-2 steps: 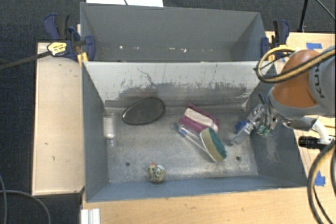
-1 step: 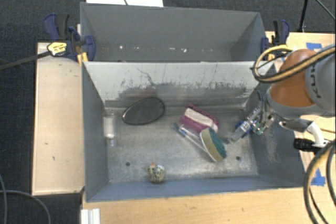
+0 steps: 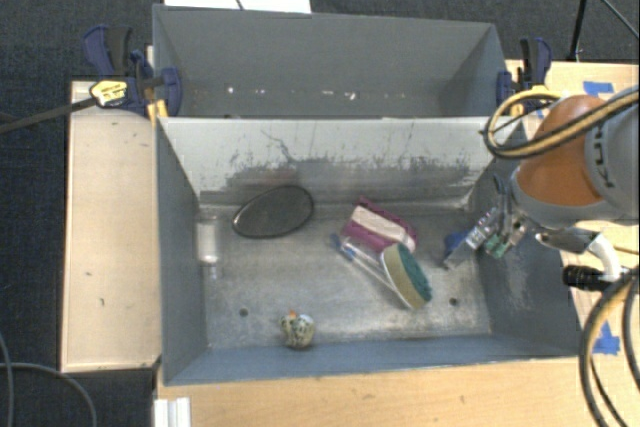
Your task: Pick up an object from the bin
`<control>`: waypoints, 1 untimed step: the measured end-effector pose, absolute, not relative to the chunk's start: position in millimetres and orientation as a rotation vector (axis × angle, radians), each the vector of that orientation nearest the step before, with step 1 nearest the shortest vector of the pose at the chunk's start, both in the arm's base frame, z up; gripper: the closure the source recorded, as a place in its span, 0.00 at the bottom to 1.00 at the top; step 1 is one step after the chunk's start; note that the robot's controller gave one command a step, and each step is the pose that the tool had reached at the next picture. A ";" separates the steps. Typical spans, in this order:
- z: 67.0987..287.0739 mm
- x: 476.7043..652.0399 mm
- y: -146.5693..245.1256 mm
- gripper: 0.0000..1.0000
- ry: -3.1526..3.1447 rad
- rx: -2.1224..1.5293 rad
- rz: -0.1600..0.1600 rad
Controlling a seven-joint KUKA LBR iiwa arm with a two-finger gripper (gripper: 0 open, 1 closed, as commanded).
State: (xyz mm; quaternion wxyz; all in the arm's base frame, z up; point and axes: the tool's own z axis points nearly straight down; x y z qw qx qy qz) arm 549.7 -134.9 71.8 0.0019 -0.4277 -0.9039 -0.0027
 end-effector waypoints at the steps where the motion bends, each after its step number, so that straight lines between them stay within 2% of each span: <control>1: 122.0 551.5 -135.1 1.00 -2.853 -1.332 -0.002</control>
Offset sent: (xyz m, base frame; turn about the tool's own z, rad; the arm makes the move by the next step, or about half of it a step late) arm 0.0001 0.0000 0.0468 0.0000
